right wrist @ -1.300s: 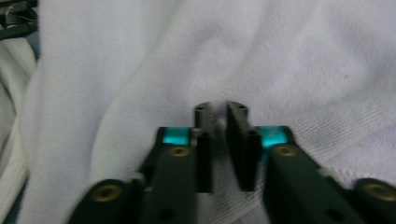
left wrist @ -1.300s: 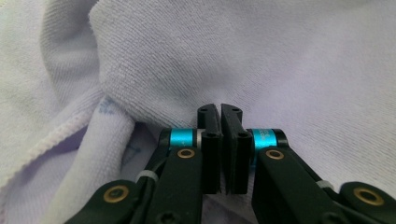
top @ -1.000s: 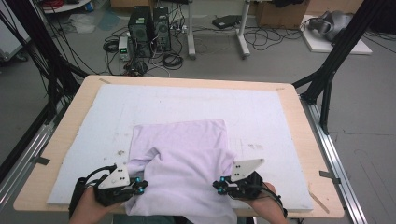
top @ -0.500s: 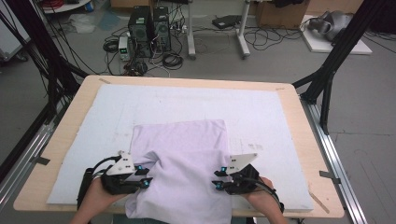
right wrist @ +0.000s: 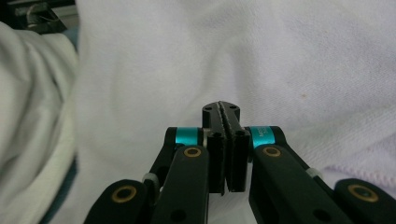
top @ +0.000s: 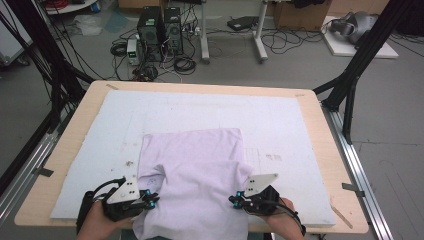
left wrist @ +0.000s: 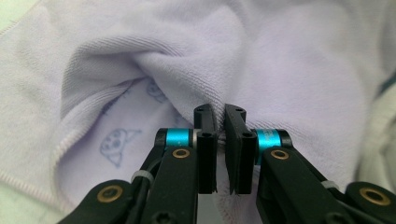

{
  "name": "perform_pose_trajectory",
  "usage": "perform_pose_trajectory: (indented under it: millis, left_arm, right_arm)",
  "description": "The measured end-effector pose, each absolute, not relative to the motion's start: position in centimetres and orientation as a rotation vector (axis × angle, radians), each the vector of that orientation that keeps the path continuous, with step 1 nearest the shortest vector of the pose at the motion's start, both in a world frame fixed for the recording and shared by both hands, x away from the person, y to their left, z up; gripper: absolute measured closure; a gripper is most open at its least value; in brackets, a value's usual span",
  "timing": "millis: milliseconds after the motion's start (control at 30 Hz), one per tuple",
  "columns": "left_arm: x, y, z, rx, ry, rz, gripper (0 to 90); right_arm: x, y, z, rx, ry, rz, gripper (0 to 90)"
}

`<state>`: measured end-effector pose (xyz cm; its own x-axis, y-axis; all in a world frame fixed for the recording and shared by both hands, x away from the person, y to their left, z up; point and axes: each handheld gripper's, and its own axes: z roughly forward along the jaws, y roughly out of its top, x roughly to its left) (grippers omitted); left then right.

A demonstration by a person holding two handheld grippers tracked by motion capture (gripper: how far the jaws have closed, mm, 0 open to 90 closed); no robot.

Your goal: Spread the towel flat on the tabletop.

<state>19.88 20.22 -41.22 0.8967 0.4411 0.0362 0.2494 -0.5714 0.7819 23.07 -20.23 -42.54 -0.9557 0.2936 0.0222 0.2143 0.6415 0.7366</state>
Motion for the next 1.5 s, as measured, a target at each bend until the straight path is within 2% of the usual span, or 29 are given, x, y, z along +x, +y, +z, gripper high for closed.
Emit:
perform_pose_trajectory:
  millis: [100,267,400,533,567,667,767,933,1033,1133,1200,1433,1500]
  left_arm:
    - [18.7,20.8,-40.3,2.192,0.467,0.263,81.3]
    - [19.7,21.2,-39.7,2.158,0.505,0.301,64.0]
    - [22.1,20.6,-40.8,2.157,0.533,0.308,66.0]
    - [24.0,18.9,-42.6,2.19,0.53,0.261,65.4]
    - [24.3,18.3,-43.1,2.224,0.515,0.255,66.7]
    - [24.4,17.6,-43.6,2.244,0.494,0.251,82.2]
    - [23.7,18.1,-43.1,2.221,0.504,0.264,84.8]
    - [21.3,20.0,-41.8,2.19,0.507,0.255,84.0]
    - [21.3,21.0,-40.6,2.174,0.532,0.279,72.6]
    - [22.6,21.6,-39.3,2.141,0.56,0.327,62.8]
    - [24.0,21.9,-38.5,2.125,0.577,0.361,60.3]
    - [31.5,21.7,-39.6,2.106,0.755,0.463,59.3]
    - [33.4,22.0,-40.5,2.088,0.825,0.44,57.0]
  right_arm:
    - [22.1,-20.8,-41.8,0.417,2.752,1.23,87.9]
    - [23.0,-20.8,-41.3,0.442,2.704,1.195,72.1]
    - [24.6,-19.8,-42.4,0.454,2.73,1.154,65.0]
    - [25.4,-19.0,-43.9,0.469,2.761,1.127,66.6]
    - [25.4,-19.0,-44.0,0.469,2.755,1.133,70.0]
    - [25.2,-19.3,-44.0,0.457,2.724,1.126,89.5]
    - [24.9,-19.4,-44.2,0.438,2.758,1.15,89.5]
    - [23.5,-20.1,-43.3,0.418,2.76,1.209,89.3]
    - [23.6,-21.0,-41.7,0.454,2.704,1.265,83.1]
    - [25.3,-21.6,-39.9,0.485,2.645,1.264,76.8]
    - [27.0,-21.5,-39.0,0.498,2.634,1.246,72.6]
    - [34.8,-20.6,-39.2,0.597,2.603,1.161,61.8]
    - [36.9,-20.7,-40.0,0.639,2.605,1.142,59.9]
